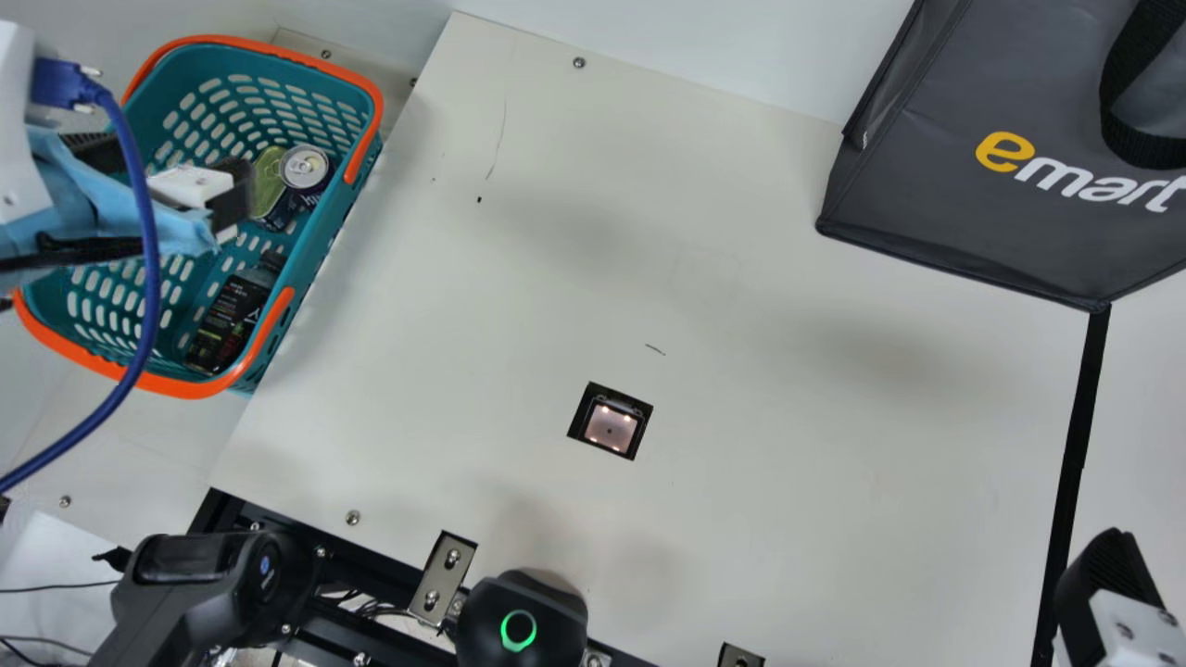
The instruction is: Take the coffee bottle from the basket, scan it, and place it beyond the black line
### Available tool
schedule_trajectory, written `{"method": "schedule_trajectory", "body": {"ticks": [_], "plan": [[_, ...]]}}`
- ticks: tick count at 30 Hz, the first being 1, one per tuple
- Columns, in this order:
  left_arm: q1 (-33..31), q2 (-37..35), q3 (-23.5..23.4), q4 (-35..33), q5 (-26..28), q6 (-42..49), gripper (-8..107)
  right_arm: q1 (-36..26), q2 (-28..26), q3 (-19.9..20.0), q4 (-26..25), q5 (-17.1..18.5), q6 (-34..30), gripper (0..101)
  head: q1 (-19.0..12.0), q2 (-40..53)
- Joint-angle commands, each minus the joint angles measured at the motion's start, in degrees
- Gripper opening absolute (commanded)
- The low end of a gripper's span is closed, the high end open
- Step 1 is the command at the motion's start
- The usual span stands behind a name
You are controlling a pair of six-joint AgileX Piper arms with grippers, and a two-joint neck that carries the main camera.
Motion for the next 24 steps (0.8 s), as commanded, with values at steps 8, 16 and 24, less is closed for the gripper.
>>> {"method": "schedule_trajectory", "body": {"ticks": [8, 16, 24], "plan": [[13.2, 5.05, 1.85, -8.13, -2.35, 14.68, 90, 0.0, 0.0, 0.0, 0.0, 0.0, 0.0, 91, -0.96, 0.14], [19.89, 10.14, 2.86, -13.52, -3.22, 25.08, 90, 0.0, 0.0, 0.0, 0.0, 0.0, 0.0, 91, -0.96, 0.14], [23.21, 15.47, 4.48, -16.0, -4.3, 33.45, 90, 0.0, 0.0, 0.0, 0.0, 0.0, 0.0, 91, -0.96, 0.14]]}}
